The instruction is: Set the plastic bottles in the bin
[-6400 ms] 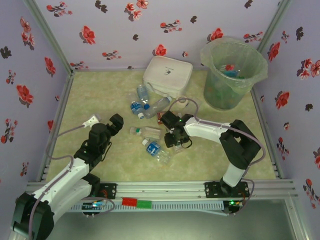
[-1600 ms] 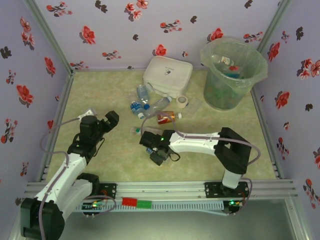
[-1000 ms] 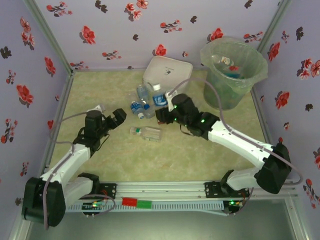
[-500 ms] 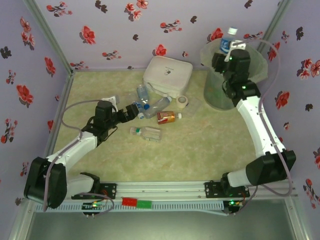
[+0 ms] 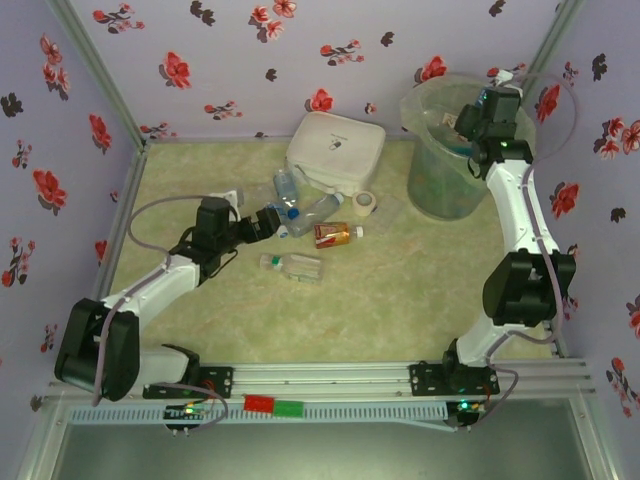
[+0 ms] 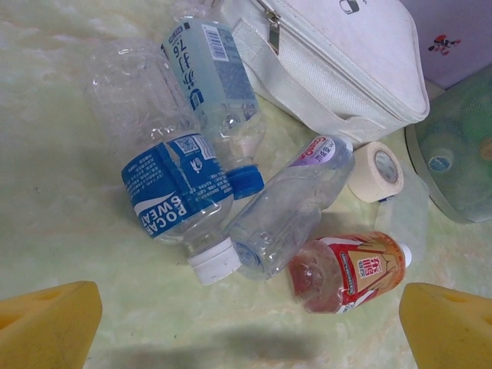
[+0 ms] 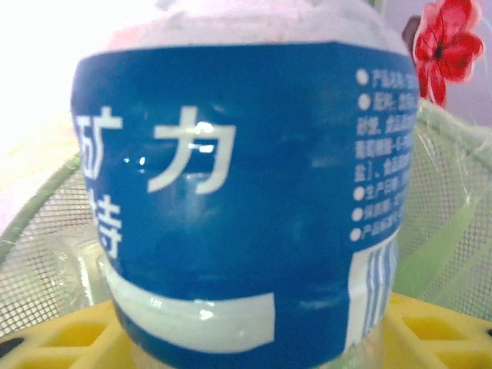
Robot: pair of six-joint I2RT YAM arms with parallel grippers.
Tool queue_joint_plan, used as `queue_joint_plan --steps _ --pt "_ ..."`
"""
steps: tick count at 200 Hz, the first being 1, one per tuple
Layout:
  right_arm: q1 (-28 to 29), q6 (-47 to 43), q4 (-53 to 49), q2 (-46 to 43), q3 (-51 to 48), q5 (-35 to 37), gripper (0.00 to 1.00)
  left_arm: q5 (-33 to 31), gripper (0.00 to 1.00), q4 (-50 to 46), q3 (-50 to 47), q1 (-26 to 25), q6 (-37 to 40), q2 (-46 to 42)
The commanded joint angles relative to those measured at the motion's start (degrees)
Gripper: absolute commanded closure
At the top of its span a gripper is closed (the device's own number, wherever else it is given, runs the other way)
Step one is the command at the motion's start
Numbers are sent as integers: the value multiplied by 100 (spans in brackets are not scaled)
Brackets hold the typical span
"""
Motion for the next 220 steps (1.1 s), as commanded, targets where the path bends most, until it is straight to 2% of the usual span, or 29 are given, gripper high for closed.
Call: queue_joint_plan --steps 1,15,24,74,109,131,154,182,220 --pt "-44 256 -53 4 284 -104 26 35 0 -54 141 -48 162 63" --pt "-44 266 -72 -14 328 -68 8 32 0 -66 122 -48 162 43" --pt "-44 276 -99 -44 369 -35 1 32 0 -72 98 -49 157 38" --pt "-1 251 -16 -613 287 -425 0 41 0 -69 192 -49 254 200" --pt "426 283 191 -1397 -400 -885 0 122 0 -90 543 -56 439 596" --pt "907 391 548 -1900 -1215 -1563 0 369 0 -37 762 -50 504 906" --pt "1601 467 791 -2255 -2076 -1869 0 745 0 -11 940 -70 495 1257" --pt "2443 842 1327 -2494 -3113 -1787 0 1022 0 -128 1117 -257 573 1596" --pt "3130 1429 2196 -2417 -4177 -1650 0 1017 0 -619 1239 -557 859 1815"
